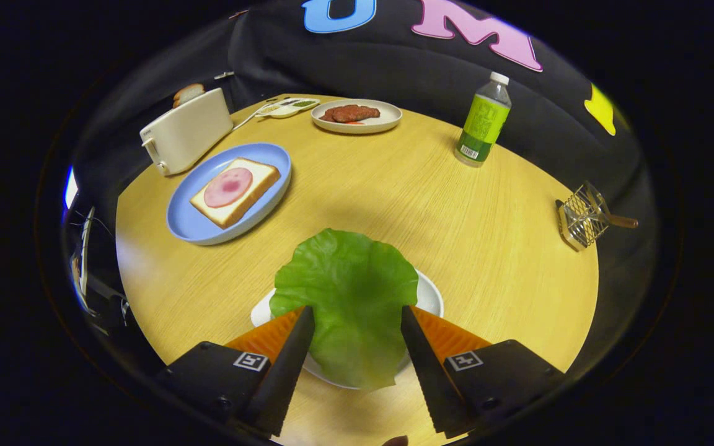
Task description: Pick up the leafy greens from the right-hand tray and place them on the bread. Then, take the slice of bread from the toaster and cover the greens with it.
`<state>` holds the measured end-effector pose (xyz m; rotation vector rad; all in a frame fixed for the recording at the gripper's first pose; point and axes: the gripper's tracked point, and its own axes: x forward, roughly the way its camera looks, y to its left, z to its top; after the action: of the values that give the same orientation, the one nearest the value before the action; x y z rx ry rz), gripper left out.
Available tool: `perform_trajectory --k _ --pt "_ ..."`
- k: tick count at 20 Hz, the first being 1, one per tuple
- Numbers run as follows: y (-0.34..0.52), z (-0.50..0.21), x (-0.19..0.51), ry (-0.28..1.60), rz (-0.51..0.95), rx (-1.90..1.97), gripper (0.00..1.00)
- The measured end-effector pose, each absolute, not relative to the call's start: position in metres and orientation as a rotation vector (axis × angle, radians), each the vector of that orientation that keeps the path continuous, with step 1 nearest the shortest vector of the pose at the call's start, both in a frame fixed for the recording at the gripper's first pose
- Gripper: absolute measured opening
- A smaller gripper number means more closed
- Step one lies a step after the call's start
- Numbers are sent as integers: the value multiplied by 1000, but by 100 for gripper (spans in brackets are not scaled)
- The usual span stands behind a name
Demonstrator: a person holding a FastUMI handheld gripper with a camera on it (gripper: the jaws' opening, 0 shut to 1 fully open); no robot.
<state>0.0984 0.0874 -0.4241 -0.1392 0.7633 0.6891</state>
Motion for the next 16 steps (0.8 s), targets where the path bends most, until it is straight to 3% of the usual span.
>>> perform_trajectory --k 7,12,16 --pt "92 -431 95 810 703 -137 85" --pt "100 -426 88 805 711 -188 15" --pt "98 -412 84 815 697 -138 8"
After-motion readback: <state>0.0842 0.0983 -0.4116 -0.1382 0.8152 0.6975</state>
